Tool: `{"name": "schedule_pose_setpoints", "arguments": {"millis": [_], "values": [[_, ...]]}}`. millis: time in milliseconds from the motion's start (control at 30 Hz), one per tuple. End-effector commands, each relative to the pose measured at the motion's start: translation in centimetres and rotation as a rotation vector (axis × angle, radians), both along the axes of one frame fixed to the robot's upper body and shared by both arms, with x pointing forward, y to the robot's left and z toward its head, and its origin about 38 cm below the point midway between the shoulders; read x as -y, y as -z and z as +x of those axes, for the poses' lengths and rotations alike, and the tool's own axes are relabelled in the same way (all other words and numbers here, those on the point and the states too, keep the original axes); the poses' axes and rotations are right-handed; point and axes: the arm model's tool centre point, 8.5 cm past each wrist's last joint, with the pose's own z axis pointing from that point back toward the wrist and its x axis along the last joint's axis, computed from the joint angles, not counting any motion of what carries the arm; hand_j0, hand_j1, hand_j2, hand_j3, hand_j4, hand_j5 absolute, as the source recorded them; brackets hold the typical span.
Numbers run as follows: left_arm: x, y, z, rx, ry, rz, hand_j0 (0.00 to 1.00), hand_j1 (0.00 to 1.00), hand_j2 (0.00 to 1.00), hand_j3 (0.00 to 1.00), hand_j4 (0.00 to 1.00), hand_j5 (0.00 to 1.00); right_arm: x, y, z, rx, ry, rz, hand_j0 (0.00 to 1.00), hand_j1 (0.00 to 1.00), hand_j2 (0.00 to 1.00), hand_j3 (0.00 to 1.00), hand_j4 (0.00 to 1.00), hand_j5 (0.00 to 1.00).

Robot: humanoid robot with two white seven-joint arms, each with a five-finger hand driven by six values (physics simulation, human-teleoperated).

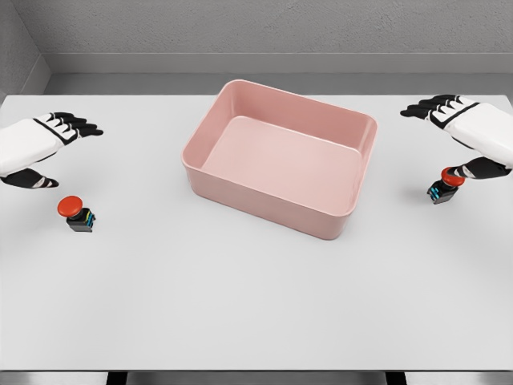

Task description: Put the industrial switch in the basket with both arms

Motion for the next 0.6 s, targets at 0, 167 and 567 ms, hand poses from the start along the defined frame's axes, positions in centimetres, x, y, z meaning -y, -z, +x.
{"name": "schedule_pose_setpoints", "arguments": {"millis": [0,167,567], "values": [[-0.1,-0.1,-0.1,-0.002,0.001,0.002,1.0,1.0,1.0,1.0,1.0,1.0,0.0,-0.2,0.0,0.002,-0.001,-0.001,1.0,1.0,1.0,1.0,1.0,1.0],[-2.1,-0.7,-0.7,-0.031,-0.014,0.1,1.0,1.0,1.0,1.0,1.0,1.0,0.6,-0.9,0.1,0.014,0.018,-0.011,1.0,1.0,1.0,1.0,1.0,1.0],[-1.8,2.2,-1.9,-0.102,0.045,0.31,1.0,1.0,1.0,1.0,1.0,1.0,2.1,1.2,-1.0,-0.23,0.018,-0.212,1.0,1.0,1.0,1.0,1.0,1.0]]}}
